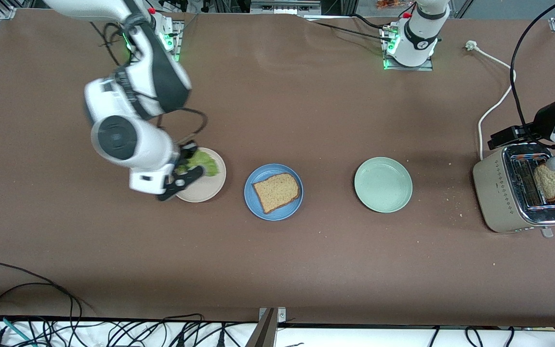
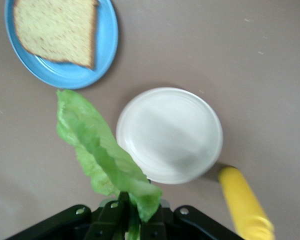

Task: Make sandwich in blue plate with both arms
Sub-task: 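Lay the lettuce leaf onto the bread on the blue plate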

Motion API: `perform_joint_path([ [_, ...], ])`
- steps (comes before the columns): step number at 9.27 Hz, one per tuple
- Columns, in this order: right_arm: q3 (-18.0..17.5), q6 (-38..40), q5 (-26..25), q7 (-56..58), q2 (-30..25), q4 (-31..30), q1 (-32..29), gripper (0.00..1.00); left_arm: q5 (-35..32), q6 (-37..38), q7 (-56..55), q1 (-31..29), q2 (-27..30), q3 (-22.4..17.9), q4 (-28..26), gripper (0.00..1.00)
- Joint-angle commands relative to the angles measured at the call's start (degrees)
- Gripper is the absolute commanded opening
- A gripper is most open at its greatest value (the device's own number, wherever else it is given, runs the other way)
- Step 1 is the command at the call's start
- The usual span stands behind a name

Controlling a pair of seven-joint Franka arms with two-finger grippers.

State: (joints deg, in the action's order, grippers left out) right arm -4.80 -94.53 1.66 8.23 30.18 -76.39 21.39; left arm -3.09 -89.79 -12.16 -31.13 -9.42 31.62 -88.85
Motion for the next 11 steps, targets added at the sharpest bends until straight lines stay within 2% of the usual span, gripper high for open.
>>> perform_joint_path([
  [1, -0.3, -10.1, 4.8, -7.8, 4.4, 0.0, 4.0, 0.01, 1.3, 0.1, 1.5, -0.5, 1.6, -0.2, -1.3, 1.0],
  [3, -0.3, -17.7, 13.0, -8.4, 9.0, -0.1, 4.5, 0.02, 1.3, 0.1, 1.5, -0.6, 1.6, -0.3, -1.2, 1.0],
  [7, -0.4, -32.4, 19.5, -8.1, 17.1, -0.1, 7.2, 0.02, 1.2, 0.1, 1.5, -0.6, 1.6, -0.3, -1.3, 1.0],
  [8, -1.1, -34.6, 20.0, -8.7, 17.9, -0.2, 7.8, 0.1, 1.2, 0.1, 1.5, -0.6, 1.6, -0.3, -1.3, 1.0],
  [9, -1.1, -37.1, 20.0, -8.7, 19.0, -0.3, 8.5, 0.3, 1.2, 0.1, 1.5, -0.6, 1.6, -0.3, -1.3, 1.0],
  [10, -1.2, -40.3, 20.0, -8.5, 19.8, -0.3, 8.5, 0.99, 1.2, 0.1, 1.5, -0.6, 1.5, -0.3, -1.3, 1.0],
  [11, -1.1, -42.6, 19.8, -7.9, 19.9, -0.3, 8.5, 1.0, 1.2, 0.1, 1.5, -0.6, 1.4, -0.3, -1.4, 1.0],
])
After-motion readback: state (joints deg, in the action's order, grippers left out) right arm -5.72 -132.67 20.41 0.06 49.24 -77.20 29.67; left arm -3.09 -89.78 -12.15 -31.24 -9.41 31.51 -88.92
